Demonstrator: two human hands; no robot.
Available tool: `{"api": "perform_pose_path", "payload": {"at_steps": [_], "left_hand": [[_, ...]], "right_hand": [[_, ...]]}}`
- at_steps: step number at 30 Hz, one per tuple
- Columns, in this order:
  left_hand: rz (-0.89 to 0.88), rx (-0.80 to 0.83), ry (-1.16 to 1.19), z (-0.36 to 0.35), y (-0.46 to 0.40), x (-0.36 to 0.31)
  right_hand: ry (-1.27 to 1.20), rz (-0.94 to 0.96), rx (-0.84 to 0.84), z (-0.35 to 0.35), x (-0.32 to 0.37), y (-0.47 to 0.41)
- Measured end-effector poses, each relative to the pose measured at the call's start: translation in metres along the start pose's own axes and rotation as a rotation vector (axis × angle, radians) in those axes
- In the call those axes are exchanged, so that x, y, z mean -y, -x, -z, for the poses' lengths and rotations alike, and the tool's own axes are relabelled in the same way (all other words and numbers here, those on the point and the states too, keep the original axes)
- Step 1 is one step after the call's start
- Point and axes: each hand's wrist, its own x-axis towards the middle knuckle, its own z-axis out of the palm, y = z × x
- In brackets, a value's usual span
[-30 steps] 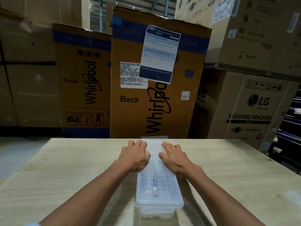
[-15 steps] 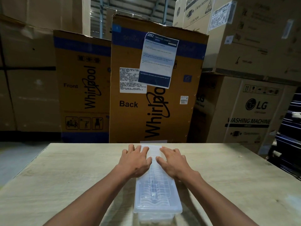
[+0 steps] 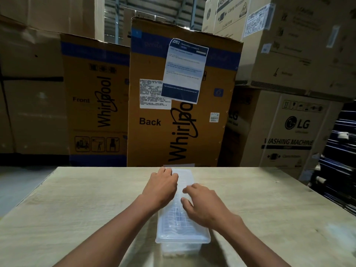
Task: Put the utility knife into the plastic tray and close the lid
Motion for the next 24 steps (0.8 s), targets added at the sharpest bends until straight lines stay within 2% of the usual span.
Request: {"api": "perform_pose_path", "payload": {"at_steps": [4,9,12,18,22,24], "left_hand": [[0.011,0.079,0.025,0.015,0.022,-0.011],[0.057,0.200,0.205,0.004,0.046,-0.012],[0.078,0.093,0.267,0.002,0.047,-0.012],[0.058,-0.112,0.084,0.008,0.053,-0.015],[0.005,-0.105,-0.012,0.014,0.057,-0.021],[0.034,-0.086,-0.004,0.017,0.062,-0.025]], "right_hand": [[-0.149,-0.011,-0.114,-0.009,-0.001,0.012],[-0.150,-0.004,-0.249,-0.010,-0.004,0.014],[-0.148,-0.009,-0.276,-0.008,-0.002,0.014],[-0.147,-0.013,-0.282,-0.006,0.000,0.016],[-0.092,0.007,-0.285,-0.007,0.001,0.016],[-0.065,0.037,-0.323,-0.006,0.001,0.017]]}}
